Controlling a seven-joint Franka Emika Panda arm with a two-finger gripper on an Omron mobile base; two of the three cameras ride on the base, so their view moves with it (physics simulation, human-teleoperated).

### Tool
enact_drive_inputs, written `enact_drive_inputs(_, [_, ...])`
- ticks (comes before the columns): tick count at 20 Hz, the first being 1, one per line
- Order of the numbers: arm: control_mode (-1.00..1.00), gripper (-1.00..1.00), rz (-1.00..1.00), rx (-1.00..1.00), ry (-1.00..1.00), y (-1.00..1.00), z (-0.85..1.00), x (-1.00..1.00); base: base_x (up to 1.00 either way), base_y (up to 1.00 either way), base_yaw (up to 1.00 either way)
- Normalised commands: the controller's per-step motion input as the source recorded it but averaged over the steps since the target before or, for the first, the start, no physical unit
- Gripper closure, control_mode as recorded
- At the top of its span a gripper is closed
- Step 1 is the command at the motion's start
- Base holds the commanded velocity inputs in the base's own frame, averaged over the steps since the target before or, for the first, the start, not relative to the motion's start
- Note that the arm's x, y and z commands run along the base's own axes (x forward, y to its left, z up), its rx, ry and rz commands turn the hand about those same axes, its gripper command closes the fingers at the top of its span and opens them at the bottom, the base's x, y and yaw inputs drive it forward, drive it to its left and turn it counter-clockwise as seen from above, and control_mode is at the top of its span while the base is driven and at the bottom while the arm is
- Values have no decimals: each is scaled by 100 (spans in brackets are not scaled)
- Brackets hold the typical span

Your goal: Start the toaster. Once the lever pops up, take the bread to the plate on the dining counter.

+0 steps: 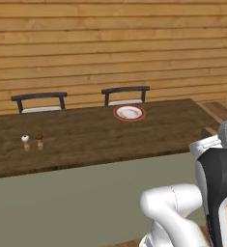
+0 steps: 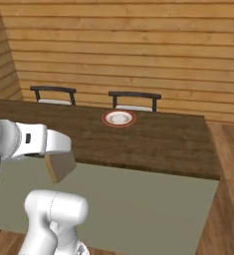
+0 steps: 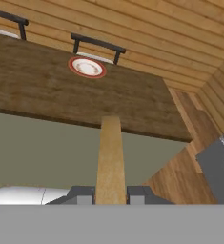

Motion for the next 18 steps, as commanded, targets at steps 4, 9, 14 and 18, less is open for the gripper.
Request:
enact_drive_inputs(4, [100,100,0,0,0,0,0,0,60,0,-5])
enact_drive_inputs(9, [100,100,0,0,0,0,0,0,50,-2,-3])
enact_drive_inputs(14, [100,100,0,0,0,0,0,0,15,-19,0])
enact_drive_inputs(18, [-100,100,2,5,0,-12,6,8,3,-27,2])
